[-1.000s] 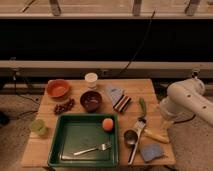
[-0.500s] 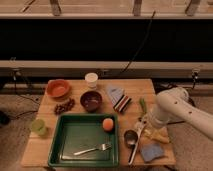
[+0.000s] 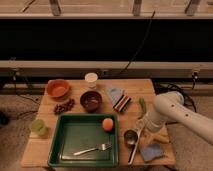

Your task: Wipe red bowl with brush

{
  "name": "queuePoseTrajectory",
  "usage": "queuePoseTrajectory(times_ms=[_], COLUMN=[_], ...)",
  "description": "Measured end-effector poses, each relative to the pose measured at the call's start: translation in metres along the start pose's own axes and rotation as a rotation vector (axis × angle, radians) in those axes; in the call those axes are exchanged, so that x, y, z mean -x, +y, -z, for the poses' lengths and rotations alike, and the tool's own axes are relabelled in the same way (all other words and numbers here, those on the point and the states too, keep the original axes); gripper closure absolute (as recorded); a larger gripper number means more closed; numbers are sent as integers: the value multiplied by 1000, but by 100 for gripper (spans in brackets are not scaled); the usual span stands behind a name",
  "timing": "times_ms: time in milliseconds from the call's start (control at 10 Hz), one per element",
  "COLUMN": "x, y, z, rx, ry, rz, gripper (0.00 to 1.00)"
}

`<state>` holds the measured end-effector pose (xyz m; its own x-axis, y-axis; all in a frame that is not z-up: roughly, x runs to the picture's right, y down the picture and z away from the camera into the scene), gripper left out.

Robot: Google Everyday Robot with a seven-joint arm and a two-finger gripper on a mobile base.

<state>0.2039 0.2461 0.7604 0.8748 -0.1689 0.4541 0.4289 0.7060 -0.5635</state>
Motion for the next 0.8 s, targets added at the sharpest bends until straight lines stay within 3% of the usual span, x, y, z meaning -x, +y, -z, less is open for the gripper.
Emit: queuePoseTrajectory(times_ms=[400, 800], x=[4, 4], y=[-6, -9], z=[-25, -38], rx=[18, 46], ry=[9, 58], rz=[62, 128], gripper=[35, 35])
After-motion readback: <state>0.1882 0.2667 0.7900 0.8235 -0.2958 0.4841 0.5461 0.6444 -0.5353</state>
